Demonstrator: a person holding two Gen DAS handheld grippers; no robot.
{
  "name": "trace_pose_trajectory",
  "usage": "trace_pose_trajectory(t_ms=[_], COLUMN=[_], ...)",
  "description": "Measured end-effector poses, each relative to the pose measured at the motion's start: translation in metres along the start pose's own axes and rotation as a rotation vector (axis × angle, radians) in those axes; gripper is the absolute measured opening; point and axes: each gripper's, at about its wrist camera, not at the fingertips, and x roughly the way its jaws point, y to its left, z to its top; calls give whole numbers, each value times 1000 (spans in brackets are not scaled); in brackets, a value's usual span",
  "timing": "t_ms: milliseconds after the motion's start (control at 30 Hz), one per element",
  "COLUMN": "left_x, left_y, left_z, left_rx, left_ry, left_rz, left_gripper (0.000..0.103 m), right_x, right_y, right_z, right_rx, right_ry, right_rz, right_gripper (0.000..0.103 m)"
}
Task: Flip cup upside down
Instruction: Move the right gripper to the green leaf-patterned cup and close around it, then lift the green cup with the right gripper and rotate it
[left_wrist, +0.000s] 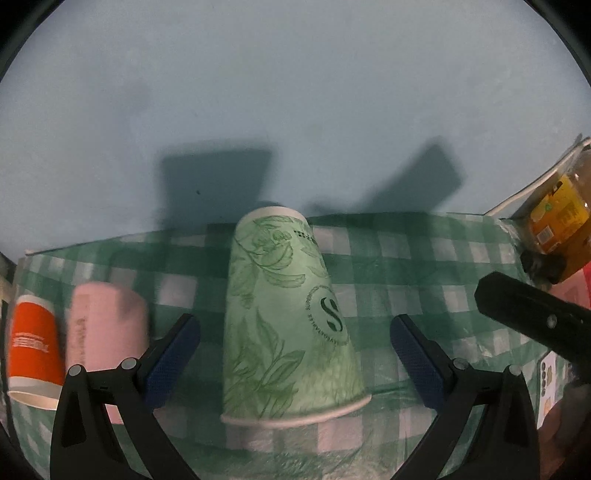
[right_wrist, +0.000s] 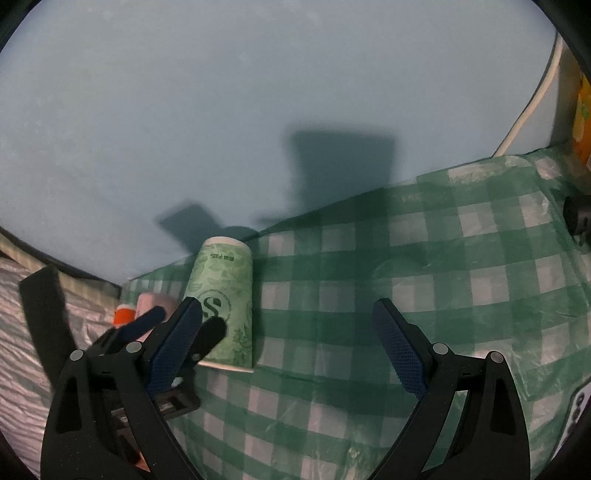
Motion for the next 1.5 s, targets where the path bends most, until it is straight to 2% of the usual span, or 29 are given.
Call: trace_pose_trajectory(t_ms=[33,67,333,467,733,1033,1200,1367,1500], left_x=[5,8,37,38,18,-44,-65,-75,-69], left_y=[0,0,3,5,-2,-15,9,38,51], left_z=[2,3,9,7,-4,-49,-80,-111,-127], left_rx=[-3,-5,-4,1,53,214,210,194,180], left_ry=[15,27,122,128,95,31,29,41,72], left_rz=[-7,-11,-60,-92,-93,-125,-150,-143,-141], left_gripper=[100,93,82,78,77,78,78,78,78], right_x=[2,3,12,14,-1,-27,-35,-39,-29], right_y=[-2,-4,-10,-9,-4,14,35,51,63], right_z=[2,2,2,0,-6,-40,-70,-95,-113], right_rx=[6,11,32,31,15,-31,-95,-147,-190], right_ry=[10,11,31,47,21,30,61,95,129], right_rz=[2,2,-1,-2,-6,31,58,73,71], right_gripper=[94,94,94,94,94,94,94,94,94])
